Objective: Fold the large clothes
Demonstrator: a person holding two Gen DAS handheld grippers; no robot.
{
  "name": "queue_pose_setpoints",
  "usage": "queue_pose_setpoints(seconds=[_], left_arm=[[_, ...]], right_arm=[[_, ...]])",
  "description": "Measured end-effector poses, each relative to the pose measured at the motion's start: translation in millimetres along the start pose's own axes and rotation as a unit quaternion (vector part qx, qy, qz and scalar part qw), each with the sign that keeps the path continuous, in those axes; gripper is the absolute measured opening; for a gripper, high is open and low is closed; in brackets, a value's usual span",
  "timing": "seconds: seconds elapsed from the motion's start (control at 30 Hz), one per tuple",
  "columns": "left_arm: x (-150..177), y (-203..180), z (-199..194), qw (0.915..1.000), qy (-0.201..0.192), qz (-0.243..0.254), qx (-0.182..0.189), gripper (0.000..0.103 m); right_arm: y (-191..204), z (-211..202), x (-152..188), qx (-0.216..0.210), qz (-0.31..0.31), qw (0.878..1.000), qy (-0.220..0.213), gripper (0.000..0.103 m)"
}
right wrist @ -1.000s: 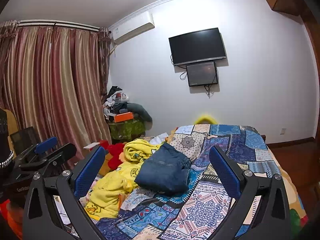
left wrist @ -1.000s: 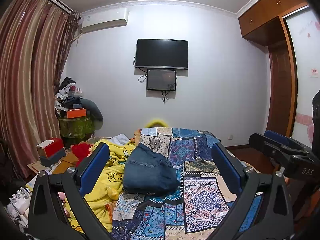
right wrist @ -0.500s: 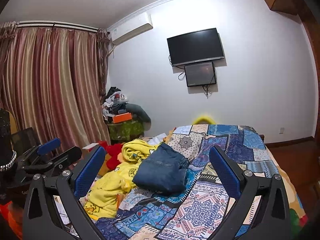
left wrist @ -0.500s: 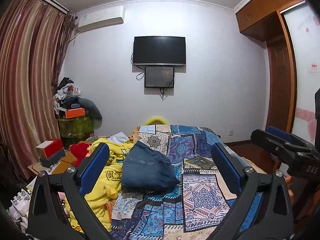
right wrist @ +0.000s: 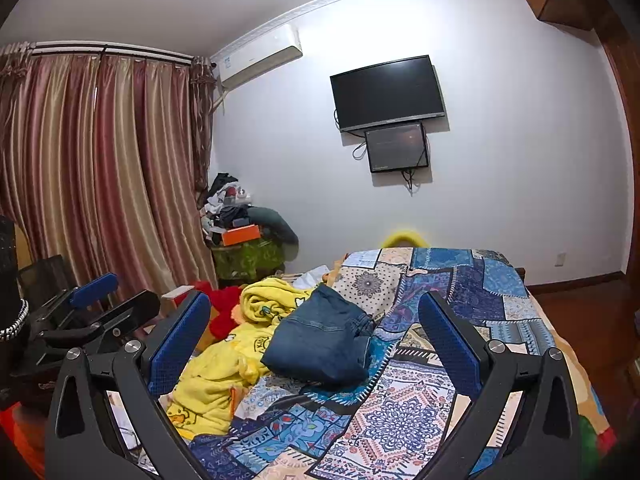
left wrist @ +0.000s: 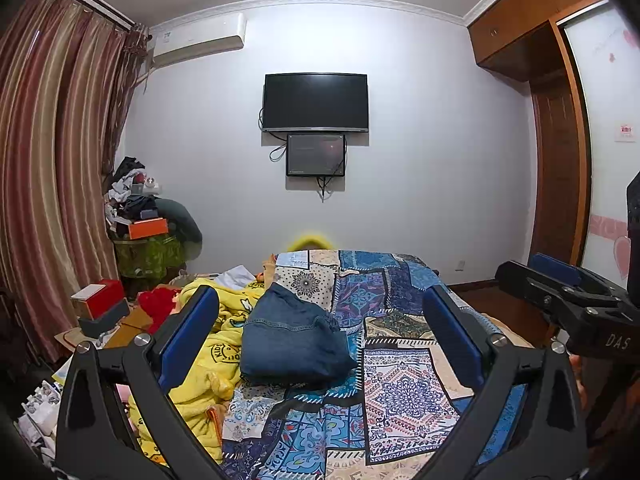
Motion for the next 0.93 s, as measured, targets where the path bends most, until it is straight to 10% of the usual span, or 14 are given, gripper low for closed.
queue_pose_setpoints(seconds=[0.93], left_arm=[[5.9,-2.6,9.2,0.9993,0.024,-0.014,0.027,0.103]], right_arm=[[4.4,4.5,-0.5,0.022,0.002,1.000,0.005,0.103]])
Point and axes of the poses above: each gripper's, at about its wrist camera, not at the fingertips, and z roughly the way its jaws point, y to its left, x to its underside, the point moved 2 cm from there along z, roughly the way its jaws point, and after that the axes turned 14 degrees about -x, right-handed, at the moved point
